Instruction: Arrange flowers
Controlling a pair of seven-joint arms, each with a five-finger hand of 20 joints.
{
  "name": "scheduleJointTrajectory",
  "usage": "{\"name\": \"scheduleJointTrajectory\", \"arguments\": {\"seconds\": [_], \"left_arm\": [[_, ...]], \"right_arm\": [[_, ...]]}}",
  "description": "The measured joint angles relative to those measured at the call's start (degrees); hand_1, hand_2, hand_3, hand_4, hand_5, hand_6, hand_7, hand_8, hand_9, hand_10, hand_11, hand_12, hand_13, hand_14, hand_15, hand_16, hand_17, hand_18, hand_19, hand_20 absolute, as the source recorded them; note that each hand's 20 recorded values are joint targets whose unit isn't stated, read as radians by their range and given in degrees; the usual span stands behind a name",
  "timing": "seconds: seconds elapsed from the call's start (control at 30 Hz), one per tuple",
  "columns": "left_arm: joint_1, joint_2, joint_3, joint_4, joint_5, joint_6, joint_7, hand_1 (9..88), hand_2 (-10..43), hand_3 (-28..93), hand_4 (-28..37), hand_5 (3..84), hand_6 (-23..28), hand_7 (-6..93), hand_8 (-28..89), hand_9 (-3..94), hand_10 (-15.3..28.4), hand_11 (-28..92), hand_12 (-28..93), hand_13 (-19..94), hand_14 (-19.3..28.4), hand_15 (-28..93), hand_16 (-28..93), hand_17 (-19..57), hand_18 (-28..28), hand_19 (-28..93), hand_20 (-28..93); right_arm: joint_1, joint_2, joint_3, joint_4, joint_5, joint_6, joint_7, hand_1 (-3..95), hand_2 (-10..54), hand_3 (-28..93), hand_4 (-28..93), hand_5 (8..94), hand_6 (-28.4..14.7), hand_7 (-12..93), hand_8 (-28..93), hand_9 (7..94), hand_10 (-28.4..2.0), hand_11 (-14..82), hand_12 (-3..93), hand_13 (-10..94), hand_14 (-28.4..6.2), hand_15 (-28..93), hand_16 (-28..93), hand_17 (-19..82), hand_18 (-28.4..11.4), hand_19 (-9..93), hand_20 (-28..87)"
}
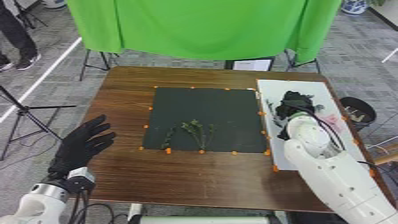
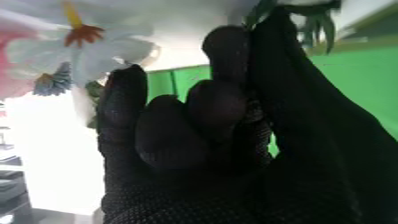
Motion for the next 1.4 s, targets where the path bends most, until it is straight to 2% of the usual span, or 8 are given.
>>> {"name": "scheduleJointTrajectory", "arguments": {"seconds": [0.27,0.33,0.4,0.6,0.93,1.1,1.2,1.4], "left_arm": [[0.0,-0.03,-0.03,0.00,0.00,0.00,0.00,25.4,-3.6,72,-28.3,30.5,5.7,22.1,-12,25.4,13.4,29,15,23,17.8,42,-5,-7.4,22.5,47,6],[0.0,-0.03,-0.03,0.00,0.00,0.00,0.00,25.5,-3.5,72,-28.3,30.5,5.7,22.2,-12,25.4,13.4,29,15,23,17.8,42,-5,-7.4,22.4,47,6],[0.0,-0.03,-0.03,0.00,0.00,0.00,0.02,25.5,-3.6,72,-28.2,30.5,5.7,22.2,-12,25.4,13.4,29,15,23,17.9,42,-5,-7.4,22.4,47,6],[0.0,-0.03,-0.01,0.00,0.00,0.00,0.03,25.5,-3.5,72,-28.3,30.5,5.7,22.2,-12,25.4,13.4,29,15,23,17.9,42,-5,-7.4,22.4,47,6],[0.0,0.04,0.01,0.04,0.01,-0.06,-0.04,25.5,-3.5,72,-28.3,30.5,5.7,22.2,-12,25.4,13.4,29,15,23,17.9,42,-5,-7.5,22.5,47,6],[-0.2,0.08,0.12,0.15,0.02,-0.11,-0.14,25.5,-3.4,72,-28.3,30.5,5.7,22.2,-12,25.4,13.5,28,15,23,17.9,42,-5,-7.5,22.4,47,6],[-0.4,0.09,0.20,0.19,0.03,-0.14,-0.18,25.5,-3.4,72,-28.2,30.5,5.8,22.2,-12,25.4,13.5,29,15,23,17.9,42,-5,-7.5,22.4,47,6],[-0.5,0.09,0.25,0.20,0.04,-0.14,-0.24,25.5,-3.5,72,-28.3,30.5,5.8,22.1,-12,25.4,13.4,29,15,23,17.9,42,-5,-7.5,22.5,47,6]], "right_arm": [[-1.5,1.2,-0.1,-1.8,-0.9,7.2,-1.7,35.8,-8.3,84,-23,66.3,1.2,60,23,77.5,-9.7,68.7,46.2,75,-8.0,90,33,34,-17.8,82,38],[-1.5,1.3,-0.1,-2.5,-1.8,7.0,-0.7,23.9,-9.3,82,-27,68.8,-0.6,53,-4,75.7,-10.8,65.5,47.5,73,-9.0,88,34,32,-18.4,81,37],[-1.4,1.3,-0.2,-3.3,-3.5,4.9,1.7,17.2,-9.5,79,-28,69.7,-1.5,47,-12,73.5,-11.6,64.4,48.0,72,-9.5,87,34,32,-18.8,80,37],[-0.7,0.7,0.1,-4.6,-4.4,-7.5,7.5,15.7,-9.5,66,-28,67.4,-3.0,42,-11,70.4,-12.8,63.7,48.3,69,-10.2,87,34,30,-19.6,79,37],[-0.8,0.2,0.1,-3.7,-2.7,-7.4,5.8,23.1,-9.5,60,-28,67.1,-2.9,42,-11,70.0,-12.5,63.7,47.8,69,-10.3,87,34,29,-19.3,78,37],[-0.4,-0.2,-0.6,-3.1,-3.0,-7.8,5.1,29.0,-9.5,71,-28,67.8,-1.2,45,-12,70.9,-11.5,64.2,46.7,70,-9.2,87,32,30,-18.9,78,37],[0.3,-0.3,-1.3,-2.2,-3.8,-7.6,4.6,44.4,-9.5,67,-28,72.3,1.4,44,12,77.9,-9.2,61.9,45.6,75,-7.0,85,33,34,-17.4,80,36],[0.8,-0.5,-1.1,-0.7,-2.9,-6.2,0.4,49.6,-9.5,72,-28,75.0,2.0,45,15,81.1,-8.0,61.1,45.3,77,-6.3,85,34,35,-16.3,80,36]]}}
